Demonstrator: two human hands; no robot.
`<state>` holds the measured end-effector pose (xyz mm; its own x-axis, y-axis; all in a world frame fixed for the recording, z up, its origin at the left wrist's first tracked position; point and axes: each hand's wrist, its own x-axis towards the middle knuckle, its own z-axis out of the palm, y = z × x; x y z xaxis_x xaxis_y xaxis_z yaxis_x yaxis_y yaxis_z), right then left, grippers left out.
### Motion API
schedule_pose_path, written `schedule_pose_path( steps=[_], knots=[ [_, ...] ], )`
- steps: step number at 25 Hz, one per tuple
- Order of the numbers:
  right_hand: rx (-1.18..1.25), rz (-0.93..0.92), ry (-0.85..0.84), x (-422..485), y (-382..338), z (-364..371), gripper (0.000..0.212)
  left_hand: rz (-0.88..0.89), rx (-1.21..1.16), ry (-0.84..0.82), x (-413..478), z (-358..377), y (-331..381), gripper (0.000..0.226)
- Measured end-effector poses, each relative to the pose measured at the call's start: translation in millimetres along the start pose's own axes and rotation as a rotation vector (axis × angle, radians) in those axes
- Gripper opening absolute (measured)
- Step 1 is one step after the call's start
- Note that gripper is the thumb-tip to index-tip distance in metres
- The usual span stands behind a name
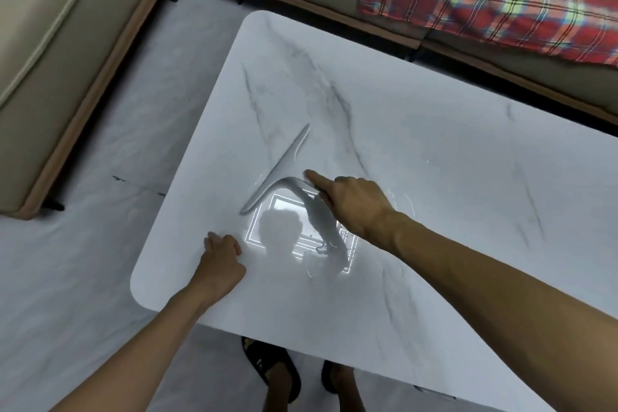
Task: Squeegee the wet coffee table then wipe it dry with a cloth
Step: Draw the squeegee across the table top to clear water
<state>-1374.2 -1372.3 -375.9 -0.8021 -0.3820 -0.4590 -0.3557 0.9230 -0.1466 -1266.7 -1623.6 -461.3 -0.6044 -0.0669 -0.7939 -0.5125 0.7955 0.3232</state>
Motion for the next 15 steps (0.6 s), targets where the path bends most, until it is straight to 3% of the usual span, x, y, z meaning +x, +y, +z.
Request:
schedule_pose_path(
  steps=[9, 12, 15],
  knots=[
    [-0.021, 0.307, -0.007, -146.1, 122.8, 22.9, 0.043, 0.04, -0.067, 0.035, -20.2, 15.5, 31.3, 0.018],
    [-0.021, 0.179, 0.018, -134.2, 91.1, 7.2, 0.046, -0.019, -0.185, 0.231, -31.3, 6.3, 31.2, 0.011],
    [0.004, -0.118, -0.018, -74.6, 16.9, -0.2, 0.057, -0.142, -0.314, 0.495, -39.1, -12.5, 12.1, 0.011]
  ],
)
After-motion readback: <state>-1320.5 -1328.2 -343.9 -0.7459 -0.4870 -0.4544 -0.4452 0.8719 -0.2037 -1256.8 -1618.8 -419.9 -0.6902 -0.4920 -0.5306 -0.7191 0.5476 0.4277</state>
